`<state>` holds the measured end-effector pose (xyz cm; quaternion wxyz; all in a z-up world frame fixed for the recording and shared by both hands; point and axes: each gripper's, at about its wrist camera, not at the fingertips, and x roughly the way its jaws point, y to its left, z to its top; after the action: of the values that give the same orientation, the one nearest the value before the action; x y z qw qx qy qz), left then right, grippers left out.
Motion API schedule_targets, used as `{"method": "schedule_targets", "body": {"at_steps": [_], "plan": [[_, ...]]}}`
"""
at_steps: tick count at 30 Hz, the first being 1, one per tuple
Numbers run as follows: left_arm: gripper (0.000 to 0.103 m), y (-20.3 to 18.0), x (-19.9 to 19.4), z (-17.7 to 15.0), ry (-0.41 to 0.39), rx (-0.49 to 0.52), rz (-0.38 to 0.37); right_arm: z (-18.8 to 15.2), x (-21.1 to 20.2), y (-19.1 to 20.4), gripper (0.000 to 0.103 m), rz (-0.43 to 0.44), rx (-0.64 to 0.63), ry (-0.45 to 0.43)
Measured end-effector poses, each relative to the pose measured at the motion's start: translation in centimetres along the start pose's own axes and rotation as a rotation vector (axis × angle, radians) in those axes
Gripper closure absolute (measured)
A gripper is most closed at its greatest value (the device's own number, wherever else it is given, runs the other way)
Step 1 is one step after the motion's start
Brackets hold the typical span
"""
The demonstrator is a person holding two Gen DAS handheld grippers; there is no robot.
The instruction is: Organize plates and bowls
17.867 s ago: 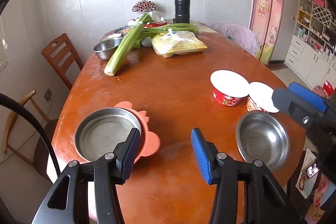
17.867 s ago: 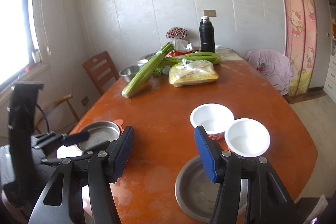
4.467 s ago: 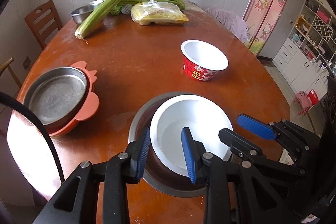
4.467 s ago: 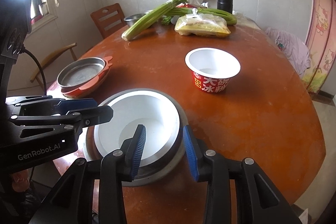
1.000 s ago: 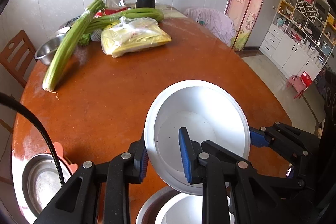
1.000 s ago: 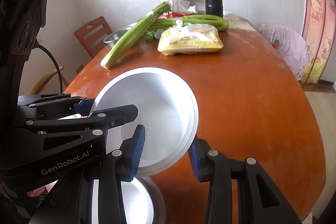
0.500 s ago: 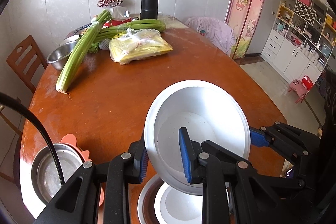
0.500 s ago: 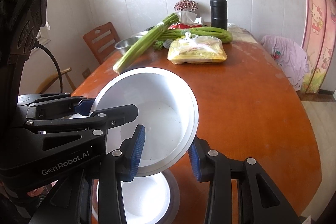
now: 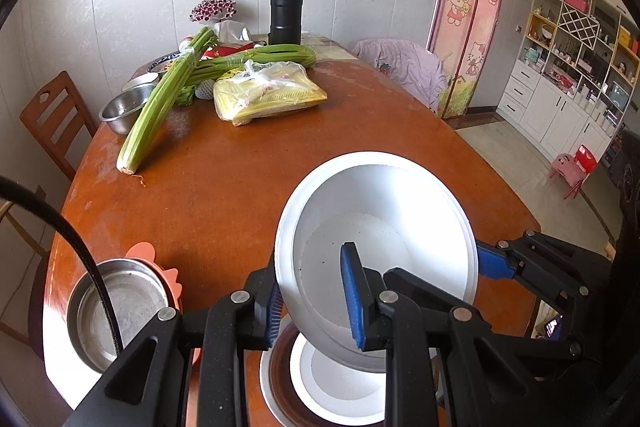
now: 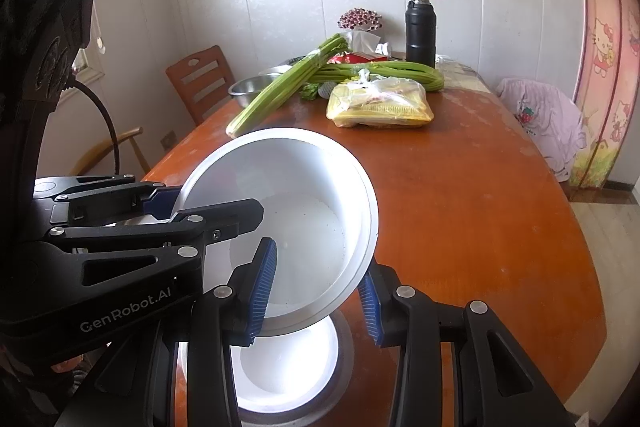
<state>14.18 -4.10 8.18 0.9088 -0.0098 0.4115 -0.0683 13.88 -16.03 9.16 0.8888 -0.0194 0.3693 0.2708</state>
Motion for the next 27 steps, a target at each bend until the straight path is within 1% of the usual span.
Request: {"method": "schedule_targets", "body": {"at_steps": [2,7,11,17,27], "plan": [[0.077,0.0,-0.1,-0.1,0.001,-0.001,0.007,-0.2,-0.2,0.2,0.061,0.002,-0.003,0.0],[0.071,-0.3,-0.5,-1.0,0.0,0.0,0.014,-1.0,-0.4,0.9,0.06,0.009,-0.012,0.016],[0.071,-0.1,-0.5,-1.7,0.014,-0.016,-0.007,-1.6,-0.5,0.9,0.06,0.015,-0.011,0.029],[0.071,-0.1,-0.1,-2.8,0.035,-0.024,-0.019,-2.7,-0.3,1.0,0.06,0.021,-0.013,0.059],[0.071,-0.1,0.7,-4.4,0.075,-0.04,-0.023,-4.2,0.2,1.2,0.06,0.032,-0.019,0.099]]}}
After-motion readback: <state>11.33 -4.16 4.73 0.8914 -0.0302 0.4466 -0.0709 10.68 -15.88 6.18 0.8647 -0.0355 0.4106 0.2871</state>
